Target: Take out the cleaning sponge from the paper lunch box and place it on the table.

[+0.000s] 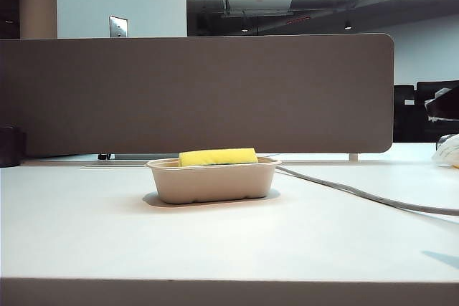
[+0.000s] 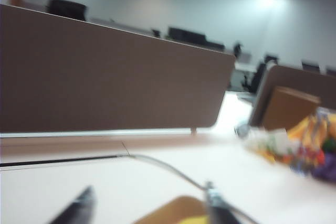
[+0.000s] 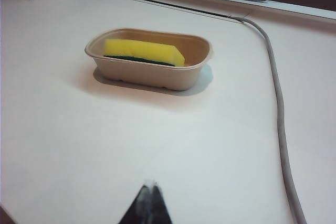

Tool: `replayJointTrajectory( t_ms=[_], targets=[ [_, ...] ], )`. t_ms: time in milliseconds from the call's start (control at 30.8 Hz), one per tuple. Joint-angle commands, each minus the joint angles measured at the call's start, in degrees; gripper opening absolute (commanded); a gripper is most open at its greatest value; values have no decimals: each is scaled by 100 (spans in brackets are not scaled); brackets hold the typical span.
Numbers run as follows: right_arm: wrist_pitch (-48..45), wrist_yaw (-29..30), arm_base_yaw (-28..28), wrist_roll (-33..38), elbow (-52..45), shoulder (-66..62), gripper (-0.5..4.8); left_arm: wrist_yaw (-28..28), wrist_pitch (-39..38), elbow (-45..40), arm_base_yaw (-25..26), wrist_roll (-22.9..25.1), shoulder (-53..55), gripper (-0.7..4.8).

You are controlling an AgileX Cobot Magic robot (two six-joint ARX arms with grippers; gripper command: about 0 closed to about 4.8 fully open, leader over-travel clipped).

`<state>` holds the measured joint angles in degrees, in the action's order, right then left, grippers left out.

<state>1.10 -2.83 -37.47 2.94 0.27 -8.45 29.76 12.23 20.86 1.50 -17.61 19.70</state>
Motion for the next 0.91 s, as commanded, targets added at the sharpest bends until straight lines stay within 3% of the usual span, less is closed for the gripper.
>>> replayJointTrajectory(
  t_ms=[32, 130, 260, 422, 650, 909],
  targets=[
    [-92, -2, -13, 2, 4, 0, -5, 433, 72, 813, -306, 789, 1329, 387],
    [-94, -2, -13, 2, 4, 0, -5, 675, 42, 1596, -763, 1248, 2708, 409],
    [-92, -2, -11, 2, 4, 0, -5, 1010, 9, 2575, -1534, 1416, 4481, 409],
    [-92, -2, -4, 2, 4, -9, -5, 979, -251, 3486, -2170, 1759, 6120, 408],
    [-92, -9, -7, 2, 4, -9, -5, 839, -990, 4218, -2371, 1915, 7803, 408],
    [-92, -4, -7, 2, 4, -9, -5, 387, -1088, 4249, -2385, 1912, 8592, 406]
  ],
)
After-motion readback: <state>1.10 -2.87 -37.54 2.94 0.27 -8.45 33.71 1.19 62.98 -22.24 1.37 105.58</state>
